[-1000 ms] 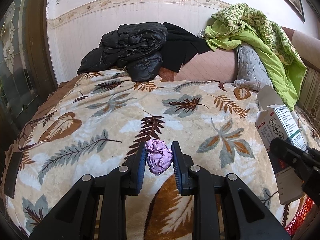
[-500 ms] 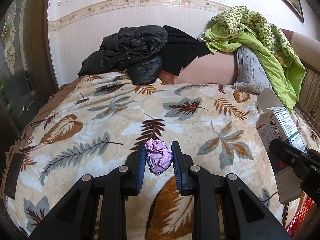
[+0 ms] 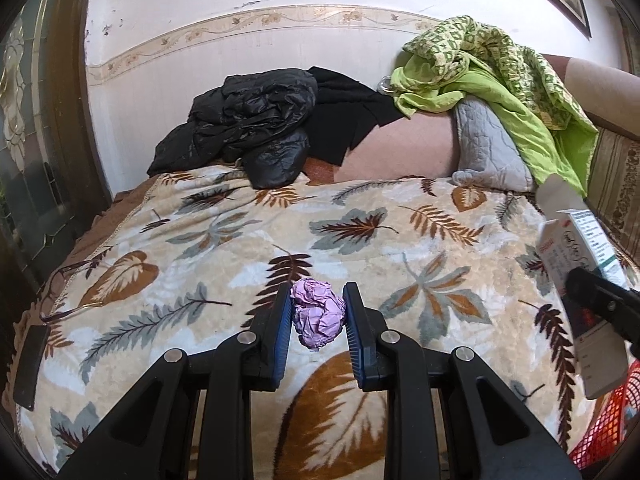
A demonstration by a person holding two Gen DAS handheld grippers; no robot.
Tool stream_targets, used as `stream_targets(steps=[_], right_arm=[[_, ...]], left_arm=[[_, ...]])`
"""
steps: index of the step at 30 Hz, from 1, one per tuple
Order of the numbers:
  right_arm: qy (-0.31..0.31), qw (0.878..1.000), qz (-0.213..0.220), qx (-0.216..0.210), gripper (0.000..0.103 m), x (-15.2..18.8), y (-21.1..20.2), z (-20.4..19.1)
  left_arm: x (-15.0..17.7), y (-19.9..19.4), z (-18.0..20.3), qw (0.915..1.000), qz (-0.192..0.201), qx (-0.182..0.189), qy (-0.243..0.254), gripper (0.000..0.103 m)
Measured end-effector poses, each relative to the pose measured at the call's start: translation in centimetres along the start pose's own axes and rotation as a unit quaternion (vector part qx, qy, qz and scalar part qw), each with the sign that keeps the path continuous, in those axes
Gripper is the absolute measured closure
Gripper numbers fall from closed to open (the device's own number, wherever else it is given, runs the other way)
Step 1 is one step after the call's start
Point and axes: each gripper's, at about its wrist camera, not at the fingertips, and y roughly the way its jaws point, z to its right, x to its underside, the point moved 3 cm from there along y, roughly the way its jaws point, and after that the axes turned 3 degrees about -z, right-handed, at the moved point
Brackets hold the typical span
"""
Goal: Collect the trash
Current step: 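Hold the purple wrapper and white box raised above the bed, then carry both items over the red basket and open both tools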
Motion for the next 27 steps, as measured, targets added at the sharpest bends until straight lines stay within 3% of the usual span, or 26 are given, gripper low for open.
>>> stream_targets(steps=[4,10,12,15,20,22,25,26,27], right_arm=[[0.018,1.000,0.003,-0.001,0.069,0.5,-3.2,1.5],[0.062,0.997,0.020,0.042,0.069,2.1,-11.4,7.4],[0.085,0.993,0.029,0.076,0.069,3.4,-15.2,10.5],[0.123,0.982,0.039,0.138,0.069,6.3,-20.6,15.2],[0.187,0.959,0.038,0.209,0.069,11.5,-26.7,21.3],[0.211,0.954,0.035,0.211,0.069,13.1,-27.5,22.9],[0.231,0.951,0.032,0.205,0.067,13.8,-26.9,24.2],[0.236,0.950,0.027,0.202,0.065,13.8,-26.3,24.7],[0.244,0.948,0.012,0.202,0.055,14.0,-25.6,25.5]], left_arm=[[0.0,-1.0,1.5,0.9995,-0.001,0.030,0.005,0.079],[0.5,-5.0,8.6,0.9869,-0.006,0.153,0.051,0.079],[1.1,-6.9,12.5,0.9745,-0.014,0.209,0.080,0.079],[2.1,-9.6,18.2,0.9472,-0.037,0.299,0.108,0.079],[4.7,-12.9,27.9,0.8913,-0.089,0.411,0.169,0.079],[5.9,-13.4,31.0,0.8742,-0.112,0.435,0.185,0.079],[7.7,-13.1,34.8,0.8573,-0.140,0.450,0.207,0.077],[8.5,-12.5,36.1,0.8490,-0.158,0.454,0.219,0.069],[9.2,-12.1,37.1,0.8430,-0.176,0.455,0.227,0.060]])
